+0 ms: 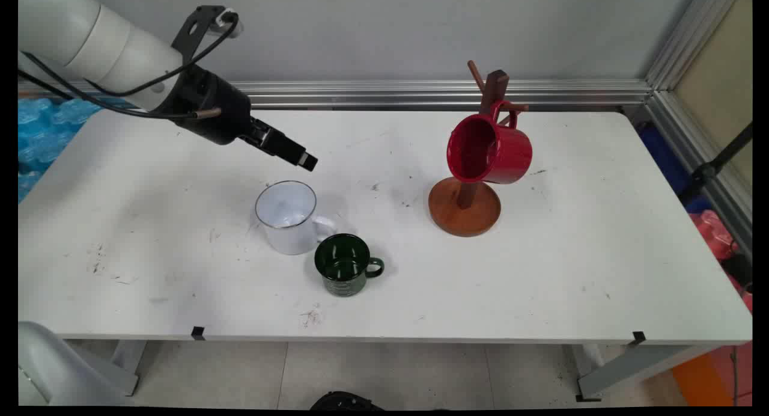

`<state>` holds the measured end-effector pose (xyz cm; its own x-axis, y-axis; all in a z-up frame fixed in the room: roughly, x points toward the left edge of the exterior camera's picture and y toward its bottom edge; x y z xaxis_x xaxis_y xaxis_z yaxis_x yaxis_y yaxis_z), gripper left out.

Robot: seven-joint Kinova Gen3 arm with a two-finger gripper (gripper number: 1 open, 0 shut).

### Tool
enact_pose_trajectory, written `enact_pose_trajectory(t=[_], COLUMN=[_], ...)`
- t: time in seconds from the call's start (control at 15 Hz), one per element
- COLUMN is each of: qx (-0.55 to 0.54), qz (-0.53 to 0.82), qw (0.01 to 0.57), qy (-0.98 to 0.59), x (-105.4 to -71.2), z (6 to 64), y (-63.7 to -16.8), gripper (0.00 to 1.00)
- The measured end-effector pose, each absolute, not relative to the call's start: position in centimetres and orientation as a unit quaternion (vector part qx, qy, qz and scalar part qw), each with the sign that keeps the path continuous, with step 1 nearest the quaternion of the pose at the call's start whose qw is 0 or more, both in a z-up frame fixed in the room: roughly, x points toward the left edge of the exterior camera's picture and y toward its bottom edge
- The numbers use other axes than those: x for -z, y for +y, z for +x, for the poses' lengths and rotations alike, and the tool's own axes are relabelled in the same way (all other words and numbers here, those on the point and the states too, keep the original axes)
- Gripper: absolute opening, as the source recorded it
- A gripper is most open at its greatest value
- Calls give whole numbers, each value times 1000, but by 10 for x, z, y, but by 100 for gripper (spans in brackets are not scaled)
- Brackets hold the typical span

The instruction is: Pick up the red mug from the rack

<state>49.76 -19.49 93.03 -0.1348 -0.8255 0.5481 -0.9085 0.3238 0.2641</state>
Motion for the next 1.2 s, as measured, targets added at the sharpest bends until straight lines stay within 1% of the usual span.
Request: enact_pose_trajectory(t=[0.13,0.4,0.67,0.87,1.2], qx=[-67,-62,-60,-52,-34], qz=[572,532,491,472,468], qw=[325,396,449,469,479], qy=[-750,-746,-744,-745,-742], x=[-935,-963,-986,-997,-1004], z=[494,472,450,427,386], y=[-197,-205,-213,-219,-228], gripper=[100,100,100,100,100])
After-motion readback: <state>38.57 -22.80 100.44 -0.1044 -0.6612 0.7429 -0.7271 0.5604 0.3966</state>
